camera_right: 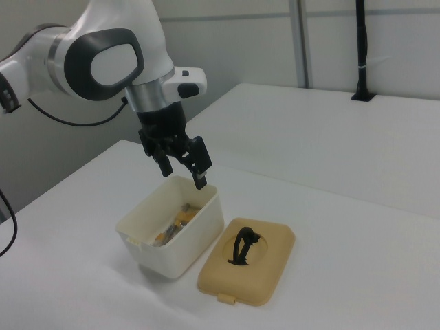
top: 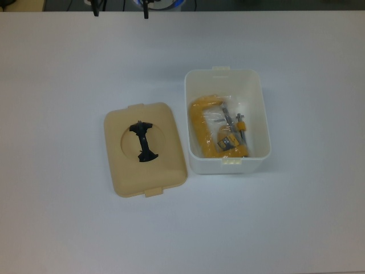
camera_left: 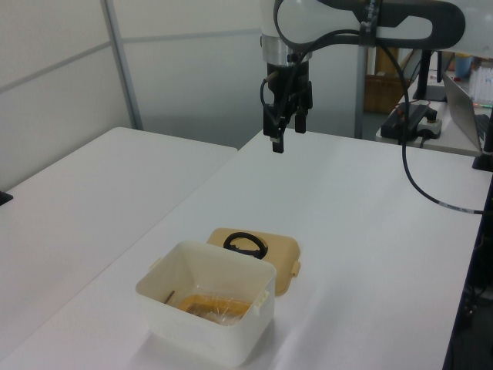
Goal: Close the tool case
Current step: 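Lower the gripper onto the black handle of the beige lid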
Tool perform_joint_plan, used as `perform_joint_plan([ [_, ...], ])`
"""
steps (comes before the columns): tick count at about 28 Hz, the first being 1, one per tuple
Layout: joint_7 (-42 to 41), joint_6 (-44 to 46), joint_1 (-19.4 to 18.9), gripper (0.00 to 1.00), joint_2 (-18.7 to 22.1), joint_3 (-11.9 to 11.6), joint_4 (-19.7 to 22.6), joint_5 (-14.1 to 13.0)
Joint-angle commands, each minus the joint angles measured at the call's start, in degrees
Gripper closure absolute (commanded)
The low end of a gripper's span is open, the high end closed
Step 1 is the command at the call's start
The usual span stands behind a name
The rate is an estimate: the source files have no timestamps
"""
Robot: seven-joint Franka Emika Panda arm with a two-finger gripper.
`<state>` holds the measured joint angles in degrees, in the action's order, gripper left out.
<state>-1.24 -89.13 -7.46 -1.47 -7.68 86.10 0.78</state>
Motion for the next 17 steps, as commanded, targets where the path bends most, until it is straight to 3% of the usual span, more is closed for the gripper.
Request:
perform_joint_plan([
  [1,-0.52,-6.34,-0.98,0.00,-4.54,-0.76,0.73,-0.09],
  [17,-4.03,-12.91,-0.98,0.00,-12.77,-0.76,0.82,1.41],
])
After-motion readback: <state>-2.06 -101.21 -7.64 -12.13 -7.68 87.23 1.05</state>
